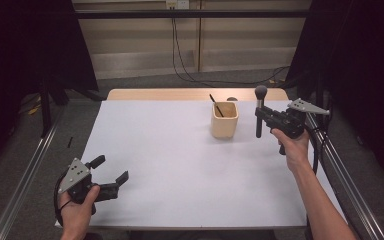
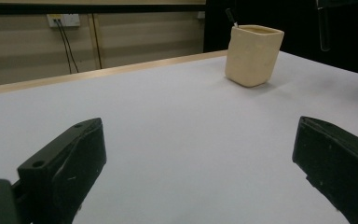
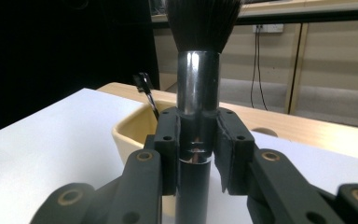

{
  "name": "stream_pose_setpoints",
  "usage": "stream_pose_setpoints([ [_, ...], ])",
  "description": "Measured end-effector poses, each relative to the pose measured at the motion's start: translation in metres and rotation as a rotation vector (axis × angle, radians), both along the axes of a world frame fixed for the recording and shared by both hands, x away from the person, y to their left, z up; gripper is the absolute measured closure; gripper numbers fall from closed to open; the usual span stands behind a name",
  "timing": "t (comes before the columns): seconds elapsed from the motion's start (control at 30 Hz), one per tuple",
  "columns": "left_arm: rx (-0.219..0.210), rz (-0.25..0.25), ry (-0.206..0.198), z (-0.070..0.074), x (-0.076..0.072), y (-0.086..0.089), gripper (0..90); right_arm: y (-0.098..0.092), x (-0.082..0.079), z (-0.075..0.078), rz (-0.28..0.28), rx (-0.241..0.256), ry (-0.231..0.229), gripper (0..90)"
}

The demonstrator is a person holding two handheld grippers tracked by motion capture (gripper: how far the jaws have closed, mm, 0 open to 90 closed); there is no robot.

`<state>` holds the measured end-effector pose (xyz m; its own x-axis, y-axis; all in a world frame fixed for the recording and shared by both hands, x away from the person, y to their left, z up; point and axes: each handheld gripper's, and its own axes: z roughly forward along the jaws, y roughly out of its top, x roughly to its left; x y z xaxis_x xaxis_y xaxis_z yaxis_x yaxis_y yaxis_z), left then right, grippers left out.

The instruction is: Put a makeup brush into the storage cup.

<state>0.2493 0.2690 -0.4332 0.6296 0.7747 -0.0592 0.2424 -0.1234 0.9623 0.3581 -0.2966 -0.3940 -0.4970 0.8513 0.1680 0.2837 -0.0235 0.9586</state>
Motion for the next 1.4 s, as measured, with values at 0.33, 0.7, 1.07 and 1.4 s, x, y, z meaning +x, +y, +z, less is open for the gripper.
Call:
stream_pose_setpoints([
  [0.33, 0.001, -0.004, 0.000, 0.000, 0.000, 0.000, 2.7, 0.019, 0.012, 0.010, 0.033, -0.002, -0.015, 72.5],
  [0.7, -0.003, -0.004, 0.002, 0.000, 0.000, 0.000, 2.8, 0.035, 0.025, 0.027, 0.049, -0.008, -0.037, 72.5],
  [1.07, -0.002, 0.005, 0.007, -0.001, 0.001, 0.001, 2.6, 0.046, 0.038, 0.039, 0.064, -0.006, -0.054, 72.6],
  [1.4, -0.003, 0.003, 0.007, -0.001, 0.001, 0.001, 2.5, 0.059, 0.049, 0.049, 0.067, -0.029, -0.066, 72.6],
])
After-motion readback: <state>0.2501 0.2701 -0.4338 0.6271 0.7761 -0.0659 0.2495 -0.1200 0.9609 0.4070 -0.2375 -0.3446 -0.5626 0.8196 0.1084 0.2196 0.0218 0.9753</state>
